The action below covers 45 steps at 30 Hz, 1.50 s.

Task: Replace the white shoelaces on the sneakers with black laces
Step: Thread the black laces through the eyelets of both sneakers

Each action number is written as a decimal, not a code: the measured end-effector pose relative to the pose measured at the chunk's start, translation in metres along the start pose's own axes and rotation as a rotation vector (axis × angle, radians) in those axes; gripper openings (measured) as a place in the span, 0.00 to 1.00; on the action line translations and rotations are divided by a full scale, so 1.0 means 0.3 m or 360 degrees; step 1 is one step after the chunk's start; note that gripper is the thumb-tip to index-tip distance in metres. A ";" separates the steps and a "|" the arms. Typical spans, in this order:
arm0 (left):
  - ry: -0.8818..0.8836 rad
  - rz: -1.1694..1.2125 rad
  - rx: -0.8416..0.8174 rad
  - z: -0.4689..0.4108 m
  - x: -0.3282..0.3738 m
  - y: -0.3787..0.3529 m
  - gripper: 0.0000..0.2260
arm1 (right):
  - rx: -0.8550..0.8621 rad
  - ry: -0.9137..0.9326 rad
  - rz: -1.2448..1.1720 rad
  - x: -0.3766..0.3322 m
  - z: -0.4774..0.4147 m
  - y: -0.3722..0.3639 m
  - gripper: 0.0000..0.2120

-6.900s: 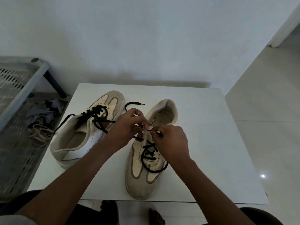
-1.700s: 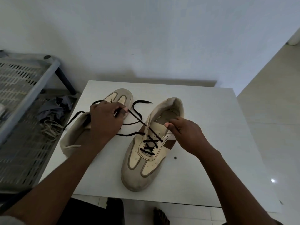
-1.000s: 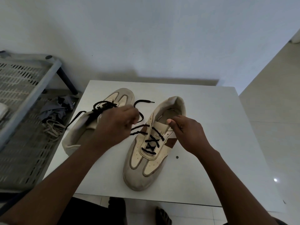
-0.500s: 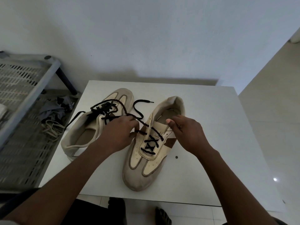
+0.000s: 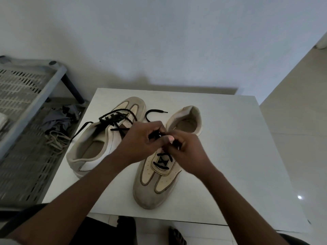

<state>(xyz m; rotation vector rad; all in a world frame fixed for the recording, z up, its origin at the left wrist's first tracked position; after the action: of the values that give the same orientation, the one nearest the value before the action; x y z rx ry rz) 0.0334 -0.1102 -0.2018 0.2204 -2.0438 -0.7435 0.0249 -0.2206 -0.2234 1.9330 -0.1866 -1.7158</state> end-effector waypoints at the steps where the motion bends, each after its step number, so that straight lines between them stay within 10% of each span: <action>1: 0.0025 -0.0030 0.0038 -0.001 -0.019 0.020 0.08 | -0.0030 -0.0108 -0.0172 0.009 -0.003 0.022 0.05; 9: 0.0279 -0.0096 0.0046 0.027 -0.159 0.159 0.22 | -0.0365 -0.0393 -0.0834 0.038 -0.005 0.046 0.14; 13: -0.0043 -0.0126 -0.0088 -0.003 -0.045 0.079 0.09 | -0.0398 -0.0229 -0.0546 -0.018 -0.005 0.011 0.11; 17: -0.0114 -0.0172 -0.0252 -0.001 -0.031 0.013 0.14 | 0.0082 -0.0199 -0.0289 0.006 -0.015 0.071 0.10; 22: 0.0159 -0.0253 -0.0135 0.022 -0.144 0.139 0.15 | 0.0584 -0.0678 -0.0868 0.145 -0.009 0.181 0.16; 25: 0.0281 -0.0159 0.0098 0.031 -0.168 0.207 0.15 | 0.0767 -0.0855 -0.0351 0.181 0.007 0.192 0.12; 29: -0.0011 -0.0186 -0.0082 0.003 -0.062 0.082 0.13 | 0.0552 -0.0007 0.0495 -0.001 -0.006 0.122 0.21; 33: -0.0087 -0.0324 -0.0146 -0.006 -0.047 0.034 0.15 | -0.0035 0.0118 0.0144 -0.013 -0.001 0.019 0.09; 40: 0.0399 0.0019 0.0026 0.027 -0.166 0.160 0.18 | 0.1034 -0.0482 -0.0676 0.155 0.001 0.282 0.12; 45: 0.0560 0.0334 0.0303 0.023 -0.173 0.130 0.16 | 0.0470 -0.0277 -0.0348 0.035 -0.005 0.137 0.08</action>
<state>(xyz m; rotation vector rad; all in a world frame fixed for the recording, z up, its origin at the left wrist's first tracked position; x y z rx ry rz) 0.0618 -0.0540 -0.2186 0.2235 -1.7659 -0.3512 0.0385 -0.2593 -0.2128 2.0733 -0.3185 -2.1030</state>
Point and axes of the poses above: each hand's wrist, its own z-axis away from the middle knuckle, its own y-axis out of the back of the hand, x = y × z, the point moved 8 cm from there along -z, towards the middle knuckle, and after that the axes turned 11 degrees about -y, right-handed, at the moved point
